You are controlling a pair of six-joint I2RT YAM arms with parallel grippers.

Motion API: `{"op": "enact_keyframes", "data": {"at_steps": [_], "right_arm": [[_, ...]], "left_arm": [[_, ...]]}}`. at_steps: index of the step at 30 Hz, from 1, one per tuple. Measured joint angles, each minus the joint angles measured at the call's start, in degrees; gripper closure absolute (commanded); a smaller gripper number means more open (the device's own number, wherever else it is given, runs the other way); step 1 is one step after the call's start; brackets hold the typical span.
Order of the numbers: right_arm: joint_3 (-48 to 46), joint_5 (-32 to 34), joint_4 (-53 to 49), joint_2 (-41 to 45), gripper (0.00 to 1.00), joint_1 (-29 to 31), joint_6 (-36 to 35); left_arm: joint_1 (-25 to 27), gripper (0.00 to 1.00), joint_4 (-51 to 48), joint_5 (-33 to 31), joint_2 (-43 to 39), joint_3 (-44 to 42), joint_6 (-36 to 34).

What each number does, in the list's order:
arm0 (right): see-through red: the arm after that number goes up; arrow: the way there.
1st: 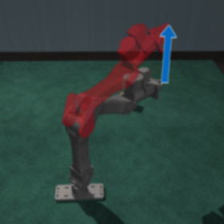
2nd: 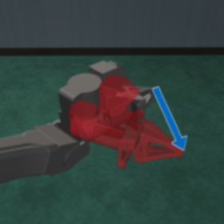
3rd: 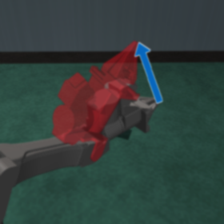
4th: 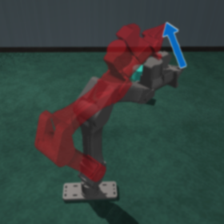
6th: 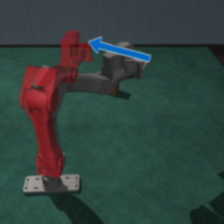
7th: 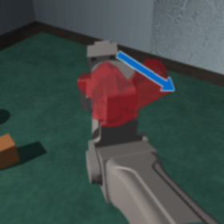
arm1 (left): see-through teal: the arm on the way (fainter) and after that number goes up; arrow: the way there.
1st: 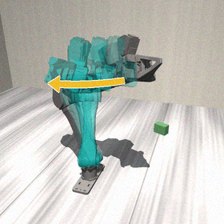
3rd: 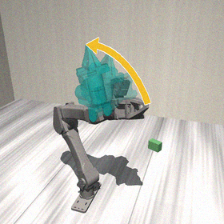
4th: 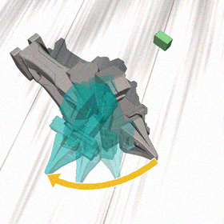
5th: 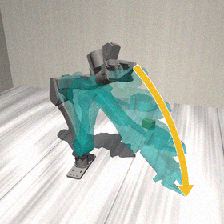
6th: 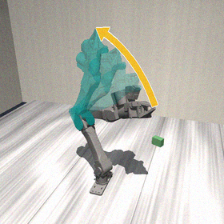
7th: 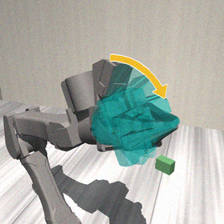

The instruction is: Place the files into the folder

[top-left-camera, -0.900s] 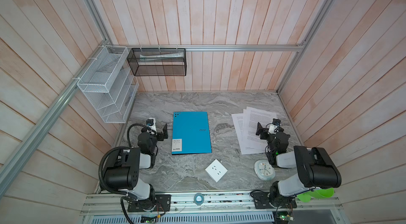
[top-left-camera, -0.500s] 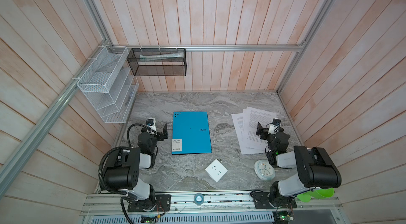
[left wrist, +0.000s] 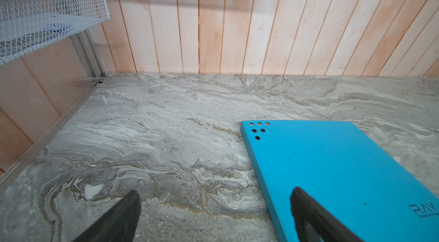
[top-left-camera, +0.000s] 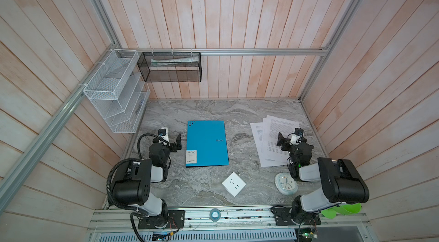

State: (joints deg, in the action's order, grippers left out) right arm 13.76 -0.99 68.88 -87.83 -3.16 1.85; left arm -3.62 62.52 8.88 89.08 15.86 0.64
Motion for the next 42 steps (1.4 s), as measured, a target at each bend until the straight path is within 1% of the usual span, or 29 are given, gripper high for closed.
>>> {"op": "enact_keyframes", "data": {"at_steps": [36, 38, 42], "right_arm": [[0.0, 0.0, 0.0, 0.0, 0.02, 0.0, 0.0], [0.0, 0.0, 0.0, 0.0, 0.02, 0.0, 0.0], [0.0, 0.0, 0.0, 0.0, 0.02, 0.0, 0.0]], "left_arm": [[0.0, 0.00, 0.0, 0.0, 0.0, 0.0, 0.0], [0.0, 0.00, -1.7, 0.1, -0.5, 0.6, 0.0], [0.0, 0.00, -10.2, 0.5, -4.6, 5.4, -0.3]]}}
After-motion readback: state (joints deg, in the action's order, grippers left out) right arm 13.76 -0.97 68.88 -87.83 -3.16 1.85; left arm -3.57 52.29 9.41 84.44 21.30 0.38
